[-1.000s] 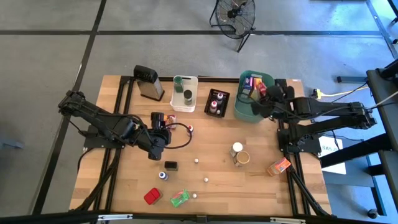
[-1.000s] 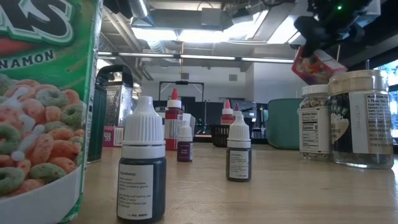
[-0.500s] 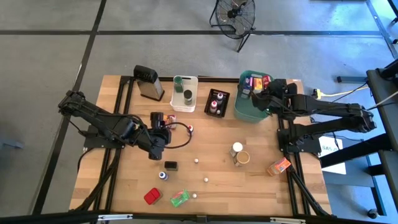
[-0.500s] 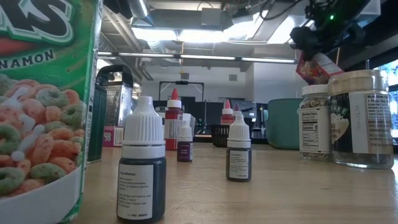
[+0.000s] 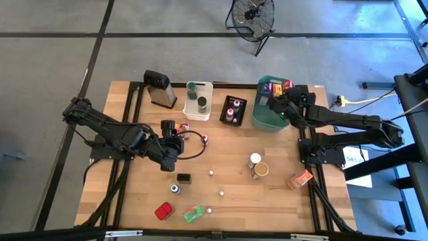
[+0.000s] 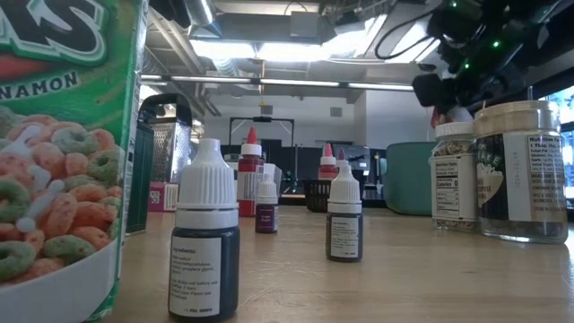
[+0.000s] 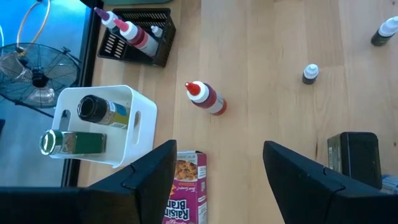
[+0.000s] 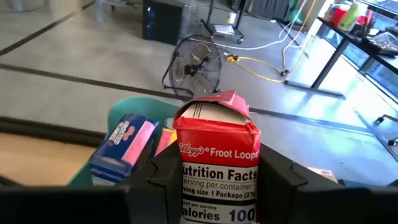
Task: Pick & Place Kitchen Items
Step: Put the red cereal box into the green bin
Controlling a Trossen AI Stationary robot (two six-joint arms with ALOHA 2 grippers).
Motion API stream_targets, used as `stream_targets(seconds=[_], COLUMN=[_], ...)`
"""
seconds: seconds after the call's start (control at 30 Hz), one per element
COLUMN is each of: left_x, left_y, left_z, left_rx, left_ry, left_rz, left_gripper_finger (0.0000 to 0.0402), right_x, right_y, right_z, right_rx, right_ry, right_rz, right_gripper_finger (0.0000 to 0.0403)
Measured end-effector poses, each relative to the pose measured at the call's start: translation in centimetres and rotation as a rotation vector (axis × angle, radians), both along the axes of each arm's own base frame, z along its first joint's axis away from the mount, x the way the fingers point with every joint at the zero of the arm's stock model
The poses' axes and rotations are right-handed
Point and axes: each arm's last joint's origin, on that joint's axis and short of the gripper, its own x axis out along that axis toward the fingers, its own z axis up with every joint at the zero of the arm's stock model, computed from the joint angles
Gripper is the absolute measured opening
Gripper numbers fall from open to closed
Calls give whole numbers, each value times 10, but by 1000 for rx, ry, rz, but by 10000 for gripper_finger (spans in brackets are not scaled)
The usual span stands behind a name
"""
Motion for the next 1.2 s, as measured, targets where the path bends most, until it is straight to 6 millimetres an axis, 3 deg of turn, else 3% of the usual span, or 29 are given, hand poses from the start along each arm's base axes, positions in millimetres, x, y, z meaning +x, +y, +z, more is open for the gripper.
stream_targets(seconds=[0.63, 1.2], left_x=[0, 0], left_y=[0, 0], left_z=[0, 0], left_rx=[1, 2], left_ry=[0, 0], left_rz=[1, 1], left_gripper_finger=[235, 237], right_x=[-6, -9], right_y=[-18, -33], right_z=[-26, -26], right_rx=[4, 64], right_ry=[-52, -70], right_rz=[-44, -12], right_gripper_finger=[147, 209])
